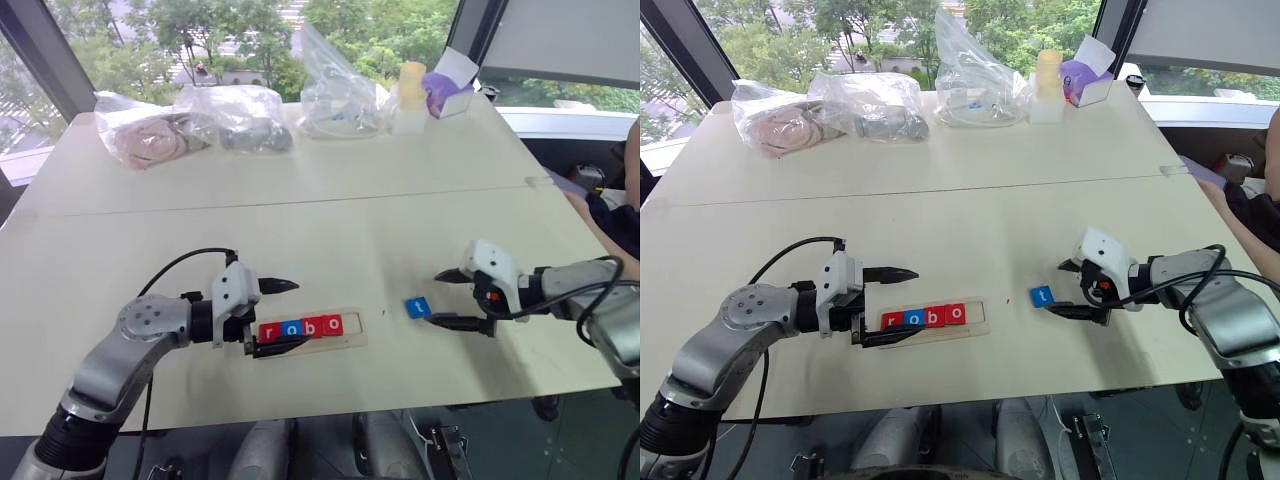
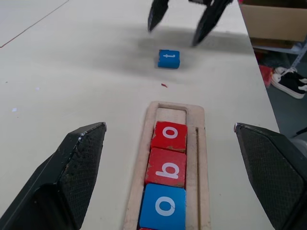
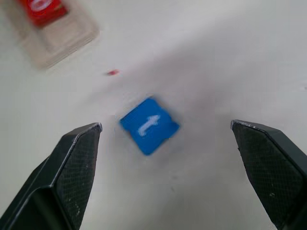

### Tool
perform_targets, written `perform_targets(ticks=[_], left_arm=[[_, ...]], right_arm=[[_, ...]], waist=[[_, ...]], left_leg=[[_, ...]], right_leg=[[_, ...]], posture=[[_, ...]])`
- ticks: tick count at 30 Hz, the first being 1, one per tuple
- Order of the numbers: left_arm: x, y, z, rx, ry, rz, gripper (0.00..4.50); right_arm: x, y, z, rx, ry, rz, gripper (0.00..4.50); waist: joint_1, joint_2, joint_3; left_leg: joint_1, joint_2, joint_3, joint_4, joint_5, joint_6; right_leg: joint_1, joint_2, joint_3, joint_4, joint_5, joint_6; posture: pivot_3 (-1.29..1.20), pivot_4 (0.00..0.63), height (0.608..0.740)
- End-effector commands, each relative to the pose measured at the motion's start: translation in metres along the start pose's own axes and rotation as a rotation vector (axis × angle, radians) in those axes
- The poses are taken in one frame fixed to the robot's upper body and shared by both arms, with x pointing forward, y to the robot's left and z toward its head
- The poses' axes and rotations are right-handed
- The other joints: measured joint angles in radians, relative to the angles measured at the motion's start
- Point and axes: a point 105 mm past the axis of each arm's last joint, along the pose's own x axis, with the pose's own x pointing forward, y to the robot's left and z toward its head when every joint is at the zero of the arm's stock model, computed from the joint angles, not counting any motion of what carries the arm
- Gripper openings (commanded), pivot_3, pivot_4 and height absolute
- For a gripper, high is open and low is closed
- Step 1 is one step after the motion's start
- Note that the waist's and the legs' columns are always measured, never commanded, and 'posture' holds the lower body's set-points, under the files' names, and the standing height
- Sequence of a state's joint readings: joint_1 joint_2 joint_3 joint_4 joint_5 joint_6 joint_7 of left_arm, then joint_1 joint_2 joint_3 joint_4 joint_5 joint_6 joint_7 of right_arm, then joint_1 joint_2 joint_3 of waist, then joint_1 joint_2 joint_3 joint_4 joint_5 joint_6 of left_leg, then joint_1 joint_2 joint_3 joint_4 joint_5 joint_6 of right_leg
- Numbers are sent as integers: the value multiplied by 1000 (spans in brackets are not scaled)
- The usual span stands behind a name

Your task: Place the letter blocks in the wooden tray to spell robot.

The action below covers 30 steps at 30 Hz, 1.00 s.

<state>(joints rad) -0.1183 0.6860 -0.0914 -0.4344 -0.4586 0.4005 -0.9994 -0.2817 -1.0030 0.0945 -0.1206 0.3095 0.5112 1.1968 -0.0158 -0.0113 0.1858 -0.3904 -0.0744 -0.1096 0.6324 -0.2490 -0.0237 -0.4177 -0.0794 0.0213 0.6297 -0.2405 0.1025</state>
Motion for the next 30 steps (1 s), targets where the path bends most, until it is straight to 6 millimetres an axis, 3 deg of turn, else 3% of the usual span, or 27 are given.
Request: perform_targets(ticks=[1, 11, 14, 18, 19, 24, 30], left_arm=[[-4, -2, 9, 39, -18, 8, 4500], [-12, -7, 8, 34, 4, -9, 4500], [-14, -7, 7, 37, 10, -10, 4500], [-15, -4, 7, 41, 15, -8, 4500], [-15, -4, 7, 42, 17, -8, 4500], [-15, -3, 7, 44, 18, -7, 4500], [-14, -3, 8, 45, 14, -7, 4500]], right_arm=[[4, -3, -3, -103, 13, 69, 4466], [24, -7, -3, -186, -28, 112, 4466], [27, -7, -3, -202, -32, 115, 3587], [28, -3, 8, -238, -56, 113, 1570], [27, -3, 11, -247, -61, 108, 1267], [32, 16, 44, -276, -142, 139, 1267], [55, 49, 71, -285, -179, 196, 1267]], waist=[[2, 0, 0], [3, 0, 0], [3, 0, 0], [5, 0, 0], [5, 0, 0], [4, 0, 0], [6, 0, 0]], left_leg=[[0, 0, 0, 0, 0, 0], [0, 0, -1, 0, 0, 0], [0, 0, -1, 0, 0, 0], [0, 0, -1, 0, 0, -1], [0, 0, -1, 0, 0, -1], [0, 0, -1, 0, 0, -1], [-1, 0, -1, 0, 0, -1]], right_leg=[[0, 0, 0, 0, 0, 0], [0, -2, 1, 0, 0, -1], [0, -1, 1, 0, 0, -2], [0, -1, 1, 0, 0, -1], [0, -1, 1, 0, 0, -1], [-1, -2, 1, 0, 0, -1], [-1, -2, 1, 0, 0, -1]], posture=[[0, 150, 740], [0, 150, 740], [0, 150, 740], [0, 150, 740], [0, 150, 740], [0, 150, 740], [0, 150, 740]])
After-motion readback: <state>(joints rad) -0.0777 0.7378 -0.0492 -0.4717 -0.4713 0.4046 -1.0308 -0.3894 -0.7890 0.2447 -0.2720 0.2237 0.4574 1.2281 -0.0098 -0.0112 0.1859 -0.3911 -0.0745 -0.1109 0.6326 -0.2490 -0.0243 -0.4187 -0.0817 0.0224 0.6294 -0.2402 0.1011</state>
